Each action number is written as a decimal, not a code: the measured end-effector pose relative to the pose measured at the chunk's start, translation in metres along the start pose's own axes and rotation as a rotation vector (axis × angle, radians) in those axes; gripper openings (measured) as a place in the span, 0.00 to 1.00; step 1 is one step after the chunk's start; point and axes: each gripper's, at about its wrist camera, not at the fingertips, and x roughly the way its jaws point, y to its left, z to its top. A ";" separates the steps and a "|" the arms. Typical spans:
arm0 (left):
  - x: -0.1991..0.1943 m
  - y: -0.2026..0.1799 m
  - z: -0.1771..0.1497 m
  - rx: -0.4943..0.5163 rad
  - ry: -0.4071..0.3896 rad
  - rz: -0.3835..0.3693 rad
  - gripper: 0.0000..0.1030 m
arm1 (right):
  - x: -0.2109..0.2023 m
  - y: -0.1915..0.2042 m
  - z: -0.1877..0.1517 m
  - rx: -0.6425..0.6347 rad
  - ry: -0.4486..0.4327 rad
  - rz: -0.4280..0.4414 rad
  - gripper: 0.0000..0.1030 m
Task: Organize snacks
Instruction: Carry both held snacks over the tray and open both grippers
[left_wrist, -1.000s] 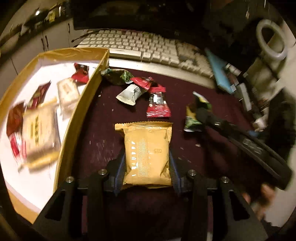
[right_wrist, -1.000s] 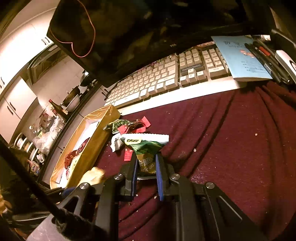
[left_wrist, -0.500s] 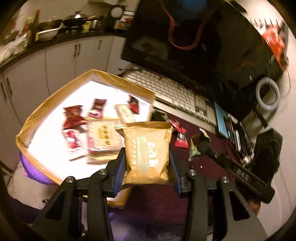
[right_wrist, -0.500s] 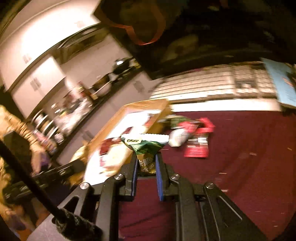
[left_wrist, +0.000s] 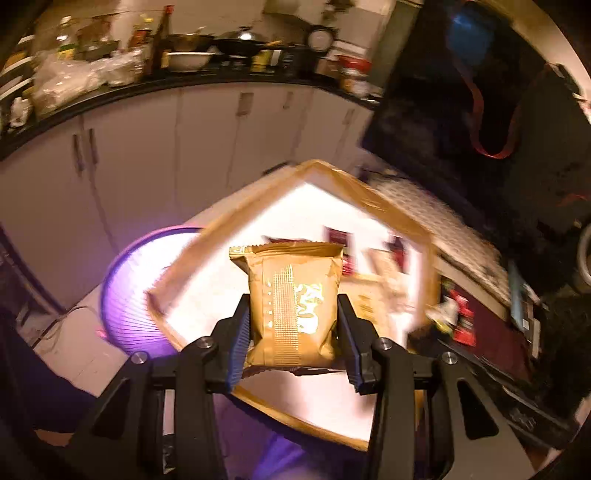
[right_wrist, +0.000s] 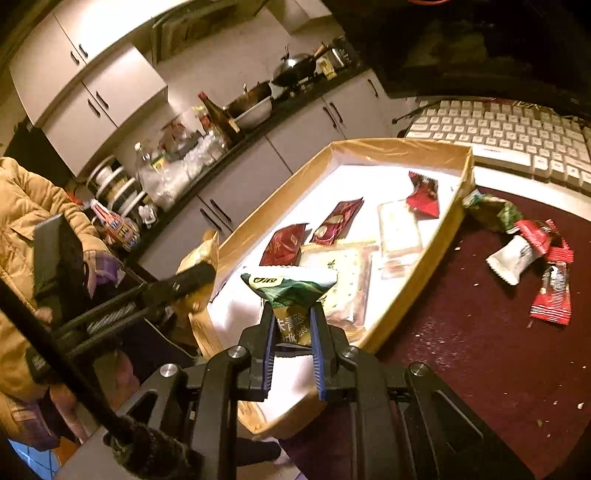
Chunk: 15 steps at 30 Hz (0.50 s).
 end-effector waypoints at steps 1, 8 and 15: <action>0.005 0.006 0.004 -0.012 -0.001 0.003 0.44 | 0.001 0.003 0.000 -0.010 0.000 -0.008 0.15; 0.030 0.015 0.016 0.005 0.024 0.018 0.44 | 0.014 0.017 0.011 -0.068 0.012 -0.027 0.15; 0.043 0.014 0.011 0.056 0.084 0.062 0.44 | 0.045 0.037 -0.009 -0.172 0.114 -0.057 0.15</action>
